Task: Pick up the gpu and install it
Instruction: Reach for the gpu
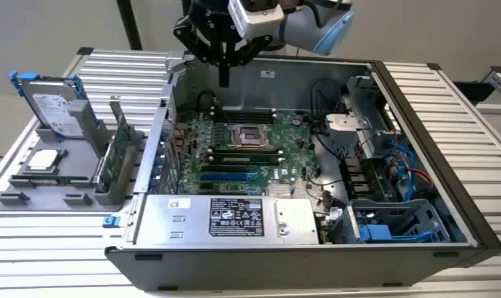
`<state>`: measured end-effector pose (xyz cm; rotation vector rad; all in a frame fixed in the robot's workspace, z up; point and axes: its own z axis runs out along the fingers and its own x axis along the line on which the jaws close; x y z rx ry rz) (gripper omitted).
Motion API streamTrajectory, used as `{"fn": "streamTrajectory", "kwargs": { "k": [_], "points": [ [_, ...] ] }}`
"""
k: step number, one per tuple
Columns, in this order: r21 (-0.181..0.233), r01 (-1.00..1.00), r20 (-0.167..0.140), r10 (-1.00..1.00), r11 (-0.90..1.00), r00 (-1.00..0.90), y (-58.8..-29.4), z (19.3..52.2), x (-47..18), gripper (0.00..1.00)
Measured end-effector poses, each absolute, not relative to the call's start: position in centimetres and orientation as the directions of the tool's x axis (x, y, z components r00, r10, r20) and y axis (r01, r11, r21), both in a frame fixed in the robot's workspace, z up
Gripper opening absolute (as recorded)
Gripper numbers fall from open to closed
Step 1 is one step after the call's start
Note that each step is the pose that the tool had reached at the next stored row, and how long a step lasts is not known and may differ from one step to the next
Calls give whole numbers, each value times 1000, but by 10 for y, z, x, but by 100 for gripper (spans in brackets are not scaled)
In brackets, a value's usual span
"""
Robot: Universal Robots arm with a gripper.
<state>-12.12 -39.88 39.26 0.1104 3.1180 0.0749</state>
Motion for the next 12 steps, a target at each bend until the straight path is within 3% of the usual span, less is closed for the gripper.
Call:
{"fn": "streamTrajectory", "kwargs": {
  "k": [12],
  "points": [
    [49,70,-19,71,996,-997,-399,393,-121,0]
  ]
}}
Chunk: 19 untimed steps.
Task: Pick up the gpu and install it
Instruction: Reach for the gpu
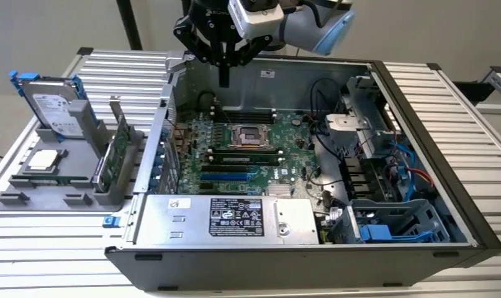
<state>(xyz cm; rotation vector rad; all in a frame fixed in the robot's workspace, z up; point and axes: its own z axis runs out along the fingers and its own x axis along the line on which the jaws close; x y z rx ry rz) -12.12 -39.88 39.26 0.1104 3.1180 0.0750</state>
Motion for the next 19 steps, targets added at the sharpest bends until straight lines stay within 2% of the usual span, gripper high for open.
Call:
{"fn": "streamTrajectory", "kwargs": {
  "k": [19],
  "points": [
    [49,70,-19,71,996,-997,-399,393,-132,0]
  ]
}}
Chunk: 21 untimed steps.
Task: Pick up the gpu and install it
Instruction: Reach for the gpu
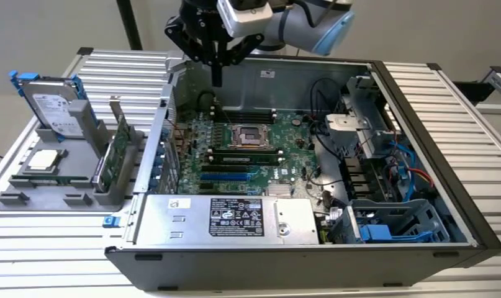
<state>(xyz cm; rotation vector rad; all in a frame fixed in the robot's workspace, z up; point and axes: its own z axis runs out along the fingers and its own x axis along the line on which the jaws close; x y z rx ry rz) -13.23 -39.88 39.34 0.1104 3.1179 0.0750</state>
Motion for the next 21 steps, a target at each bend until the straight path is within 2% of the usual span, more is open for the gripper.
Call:
{"fn": "streamTrajectory", "kwargs": {
  "k": [21],
  "points": [
    [49,70,-19,71,996,-997,-399,393,-148,0]
  ]
}}
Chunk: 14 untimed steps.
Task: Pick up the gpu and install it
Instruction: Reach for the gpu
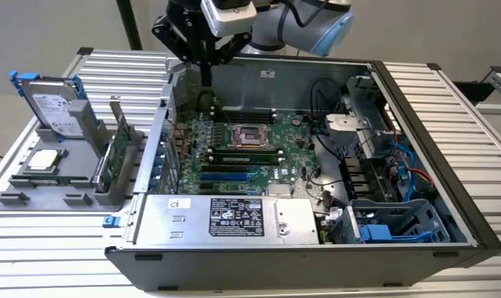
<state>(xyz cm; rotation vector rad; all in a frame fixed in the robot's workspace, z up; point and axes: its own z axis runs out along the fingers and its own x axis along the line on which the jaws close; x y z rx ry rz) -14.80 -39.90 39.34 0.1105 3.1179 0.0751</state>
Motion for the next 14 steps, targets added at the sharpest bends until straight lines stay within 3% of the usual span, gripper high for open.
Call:
{"fn": "streamTrajectory", "kwargs": {
  "k": [14],
  "points": [
    [49,70,-19,71,996,-997,-399,393,-162,0]
  ]
}}
